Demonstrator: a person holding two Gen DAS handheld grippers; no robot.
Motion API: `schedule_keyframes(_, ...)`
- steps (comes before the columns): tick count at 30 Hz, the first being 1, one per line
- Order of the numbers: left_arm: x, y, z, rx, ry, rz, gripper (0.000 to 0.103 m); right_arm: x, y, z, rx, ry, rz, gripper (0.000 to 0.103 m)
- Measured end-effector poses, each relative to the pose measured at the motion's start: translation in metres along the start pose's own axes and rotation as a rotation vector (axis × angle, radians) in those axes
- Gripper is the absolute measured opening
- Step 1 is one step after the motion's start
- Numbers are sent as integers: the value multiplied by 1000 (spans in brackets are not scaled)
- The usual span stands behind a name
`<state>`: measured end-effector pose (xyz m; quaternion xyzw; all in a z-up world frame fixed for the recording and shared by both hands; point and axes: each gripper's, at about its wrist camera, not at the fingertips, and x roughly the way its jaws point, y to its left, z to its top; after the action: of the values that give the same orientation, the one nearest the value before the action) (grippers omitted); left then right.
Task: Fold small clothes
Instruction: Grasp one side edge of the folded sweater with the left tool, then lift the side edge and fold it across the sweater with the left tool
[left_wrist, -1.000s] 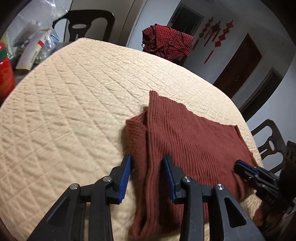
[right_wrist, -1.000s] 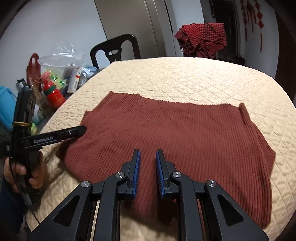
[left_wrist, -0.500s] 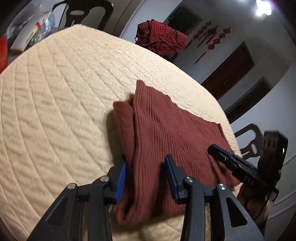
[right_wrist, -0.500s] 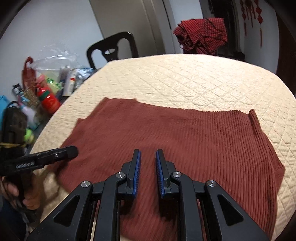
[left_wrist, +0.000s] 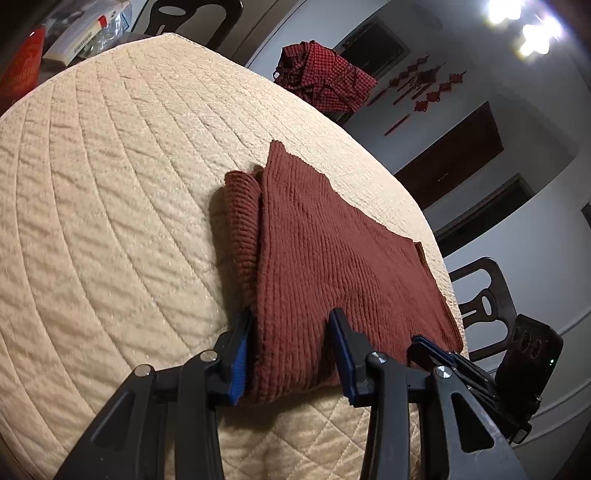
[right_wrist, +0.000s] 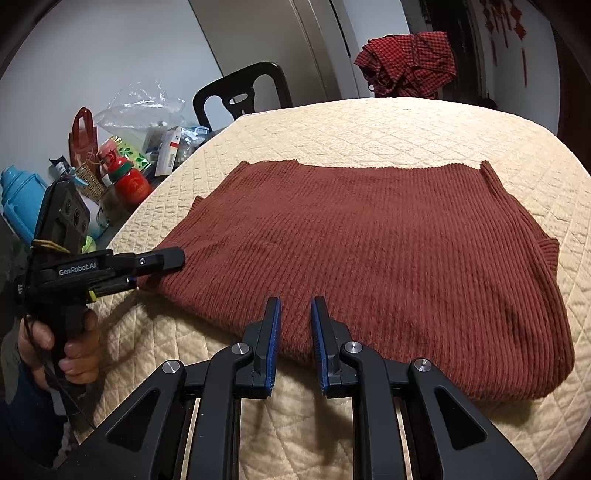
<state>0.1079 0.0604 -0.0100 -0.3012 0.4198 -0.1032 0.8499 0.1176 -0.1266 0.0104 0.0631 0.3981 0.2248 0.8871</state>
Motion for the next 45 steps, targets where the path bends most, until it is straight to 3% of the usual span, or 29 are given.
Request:
schedule_keyframes(13, 21, 15, 27, -77, -1, -126, 41, 0, -5, -2, 33, -3, 28, 17)
schedule_keyframes(14, 22, 14, 27, -76, -3, -122, 40, 0, -6, -2, 37, -5, 30, 17)
schedule_keyframes(16, 24, 13, 29, -81, 3, -121, 25, -2, -6, -2, 48, -10, 34, 17)
schedule_keyframes(19, 19, 9, 30, -75, -13, -119, 23, -6, -9, -4, 57, -18, 38, 17)
schedule_keyframes(33, -6, -96, 55, 118, -61, -234, 19, -59, -52, -19, 167, -113, -38, 17)
schedule_keyframes(39, 32, -165, 49, 211, 18, -297, 19, -82, -76, -28, 230, -152, -79, 17)
schedule_keyframes(45, 108, -193, 19, 244, 210, -280, 20, -92, -93, -37, 265, -151, -108, 17)
